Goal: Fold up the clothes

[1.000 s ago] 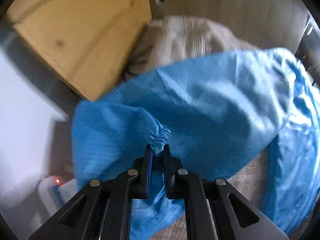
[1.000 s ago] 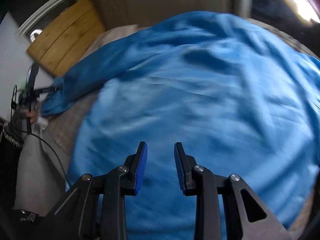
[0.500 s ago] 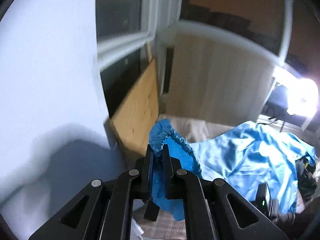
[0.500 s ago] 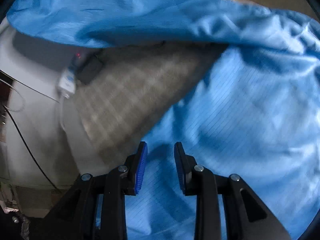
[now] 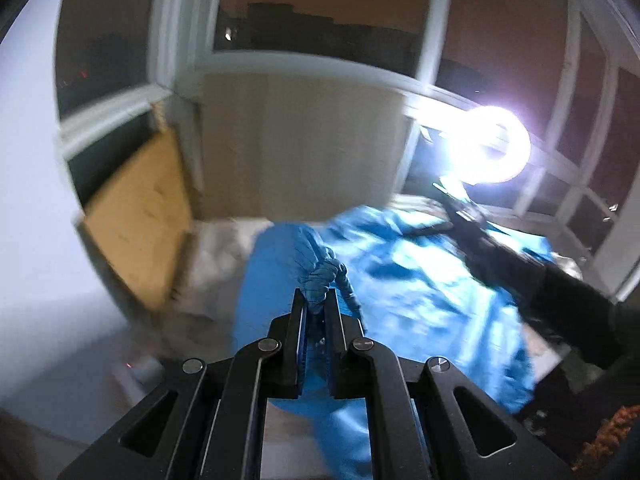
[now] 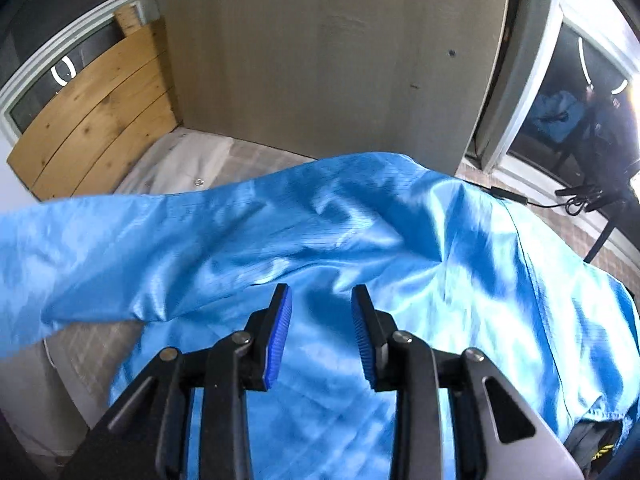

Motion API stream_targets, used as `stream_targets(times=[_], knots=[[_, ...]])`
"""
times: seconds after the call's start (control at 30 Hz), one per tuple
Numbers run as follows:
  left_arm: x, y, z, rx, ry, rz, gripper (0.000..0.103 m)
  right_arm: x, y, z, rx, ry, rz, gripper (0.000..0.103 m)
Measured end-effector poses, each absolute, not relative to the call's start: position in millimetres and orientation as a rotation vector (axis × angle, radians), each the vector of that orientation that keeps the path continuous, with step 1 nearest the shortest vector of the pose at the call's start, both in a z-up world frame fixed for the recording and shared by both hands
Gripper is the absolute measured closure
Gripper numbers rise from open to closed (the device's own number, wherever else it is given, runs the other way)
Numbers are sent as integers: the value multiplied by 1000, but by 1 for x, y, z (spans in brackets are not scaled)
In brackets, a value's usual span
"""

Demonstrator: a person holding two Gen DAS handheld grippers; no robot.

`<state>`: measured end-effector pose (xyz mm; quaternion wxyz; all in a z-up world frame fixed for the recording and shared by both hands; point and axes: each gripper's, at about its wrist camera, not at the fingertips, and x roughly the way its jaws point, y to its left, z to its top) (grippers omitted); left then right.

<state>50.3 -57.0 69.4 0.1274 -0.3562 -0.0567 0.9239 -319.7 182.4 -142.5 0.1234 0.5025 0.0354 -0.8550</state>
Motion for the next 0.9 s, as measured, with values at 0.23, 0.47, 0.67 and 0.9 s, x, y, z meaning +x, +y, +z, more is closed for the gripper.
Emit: stream_targets(times=[0.23,0.47,0.67,0.9], knots=[[117,44,-17,-1282,-371,2475,97,-344,210,-173,1530,81,-2399,72],[172,80,-136,-1699,-502,2358,97,-386,192,-190,1561,-165,-2200,58],[182,65,-142,-1702,-571,2437,97,-404,165,-215,1642,-100,-2228,58],[185,52,-133,-1684,-579,2474,97,-430,161,-240,1678,-189,-2223,57]])
